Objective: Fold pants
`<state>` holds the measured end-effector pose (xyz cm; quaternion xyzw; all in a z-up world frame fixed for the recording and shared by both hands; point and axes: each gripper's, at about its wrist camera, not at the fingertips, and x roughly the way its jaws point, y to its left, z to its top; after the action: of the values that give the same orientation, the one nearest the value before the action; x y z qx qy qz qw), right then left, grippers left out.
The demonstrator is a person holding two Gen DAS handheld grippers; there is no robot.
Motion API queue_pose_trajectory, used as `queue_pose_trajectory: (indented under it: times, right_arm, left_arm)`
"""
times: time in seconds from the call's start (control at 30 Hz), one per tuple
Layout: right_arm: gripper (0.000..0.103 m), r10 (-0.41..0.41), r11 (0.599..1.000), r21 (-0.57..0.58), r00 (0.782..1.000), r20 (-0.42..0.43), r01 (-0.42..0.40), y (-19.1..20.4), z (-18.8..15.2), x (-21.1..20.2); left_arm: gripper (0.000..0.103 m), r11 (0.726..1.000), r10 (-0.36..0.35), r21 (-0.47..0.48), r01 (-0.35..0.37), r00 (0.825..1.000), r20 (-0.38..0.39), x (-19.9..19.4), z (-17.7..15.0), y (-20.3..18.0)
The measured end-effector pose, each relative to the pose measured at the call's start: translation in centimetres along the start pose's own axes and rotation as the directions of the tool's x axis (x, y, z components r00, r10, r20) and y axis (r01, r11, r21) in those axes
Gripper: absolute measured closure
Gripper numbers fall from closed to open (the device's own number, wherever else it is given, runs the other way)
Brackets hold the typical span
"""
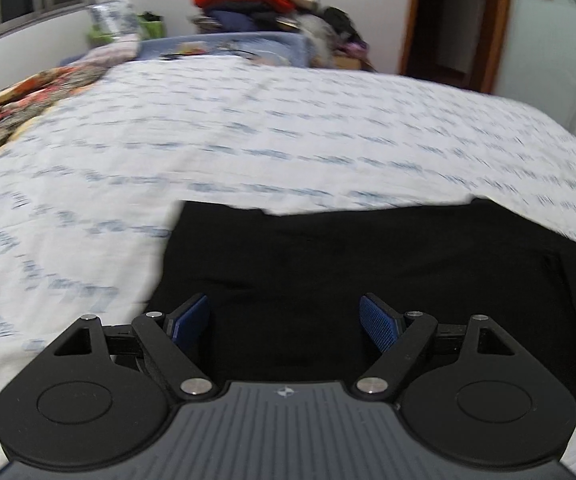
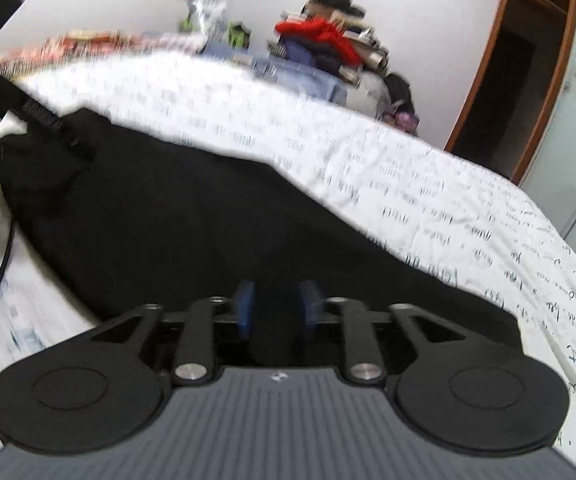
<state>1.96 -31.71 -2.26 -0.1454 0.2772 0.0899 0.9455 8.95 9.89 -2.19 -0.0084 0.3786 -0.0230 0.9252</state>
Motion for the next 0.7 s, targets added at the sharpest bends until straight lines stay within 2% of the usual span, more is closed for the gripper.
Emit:
queue_pose_trajectory:
  times: [0.03,0.1,0.13,0.23,0.33,0.43,0.53,0.63,0.7]
  right_arm:
    - [0.063,-0.009,1.0,-0.016,1.0,-0.012,0.008,1.4,0.9,1.1]
    - [0.064,-0.017,0.997,-0.075,0.996,-0.092,0.01,2.5,1.3,3.2]
    - [0.064,-0.029,0.996,-0.081,0.996,-0.088,0.021,3.2,0.9,3.6]
    - [0.066,-0.026,0.998,-0.058,0.999,-0.038,0.024,3.8,1.9,2.9]
    - [0.066,0.008,0.993,-0.122,0.998,0.056,-0.002,7.4,3.8,0.6]
    - [0.066,0.123,0.97,-0.224,0.986,0.117,-0.094,12.1,5.5,-0.2]
    - [0.066,0.223,0.925,-0.341,0.967,0.125,-0.17,15.6,7.0,1.3]
    - [0.066,0.262,0.867,-0.467,0.956,0.128,-0.175,19.2,7.2,2.6]
    - [0.066,0.284,0.833,-0.522,0.951,0.125,-0.18,21.5,7.0,2.8]
  left_arm:
    - [0.02,1.0,0.017,-0.017,-0.017,1.0,0.005,-0.3,0.0,1.1]
    - [0.02,0.998,0.051,-0.045,-0.051,0.999,0.01,-0.7,0.0,3.1]
    - [0.02,0.996,0.068,-0.055,-0.067,0.998,0.009,-0.9,0.1,4.0]
    - [0.02,0.99,0.123,-0.064,-0.123,0.992,0.001,-1.4,-0.2,6.4]
    - [0.02,0.987,0.143,-0.068,-0.144,0.989,-0.024,-1.7,-0.5,8.0]
    - [0.02,0.989,0.064,-0.131,-0.074,0.995,-0.074,-1.9,-0.9,9.1]
    - [0.02,0.985,-0.025,-0.175,0.003,0.992,-0.124,-1.8,-1.5,9.2]
    - [0.02,0.983,-0.043,-0.185,0.018,0.99,-0.133,-2.0,-2.1,8.8]
    - [0.02,0.973,-0.077,-0.229,0.042,0.986,-0.146,-1.9,-2.4,8.9]
